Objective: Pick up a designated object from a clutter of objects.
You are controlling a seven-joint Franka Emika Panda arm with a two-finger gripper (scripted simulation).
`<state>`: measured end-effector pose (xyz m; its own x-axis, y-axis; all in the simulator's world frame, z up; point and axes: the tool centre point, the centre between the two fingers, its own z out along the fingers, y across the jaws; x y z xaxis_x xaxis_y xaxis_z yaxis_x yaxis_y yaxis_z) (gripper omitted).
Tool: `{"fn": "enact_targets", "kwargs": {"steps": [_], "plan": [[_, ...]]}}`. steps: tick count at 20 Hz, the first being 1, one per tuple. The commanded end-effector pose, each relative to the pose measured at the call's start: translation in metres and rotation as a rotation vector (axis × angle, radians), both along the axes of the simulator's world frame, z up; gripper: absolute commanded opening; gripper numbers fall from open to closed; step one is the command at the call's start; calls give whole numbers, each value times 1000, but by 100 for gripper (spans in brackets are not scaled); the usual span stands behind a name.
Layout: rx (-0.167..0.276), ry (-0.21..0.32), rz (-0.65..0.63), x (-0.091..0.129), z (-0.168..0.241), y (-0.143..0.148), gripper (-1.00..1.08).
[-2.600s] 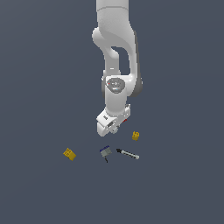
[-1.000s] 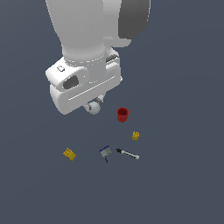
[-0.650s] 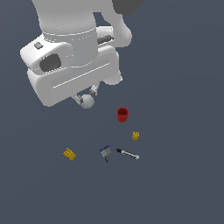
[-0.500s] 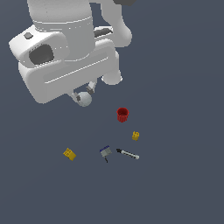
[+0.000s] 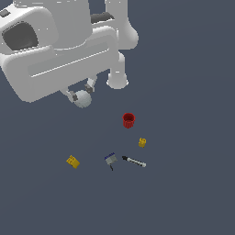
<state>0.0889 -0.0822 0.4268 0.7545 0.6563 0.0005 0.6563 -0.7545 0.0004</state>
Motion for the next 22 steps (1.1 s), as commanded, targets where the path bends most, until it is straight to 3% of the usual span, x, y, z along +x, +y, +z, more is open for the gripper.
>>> {"fn": "enact_targets", "kwargs": {"steps": [1,22], "plan": [[0,0,0,1,3,-1,-100],[0,1,0,8,29,4,-100]]}}
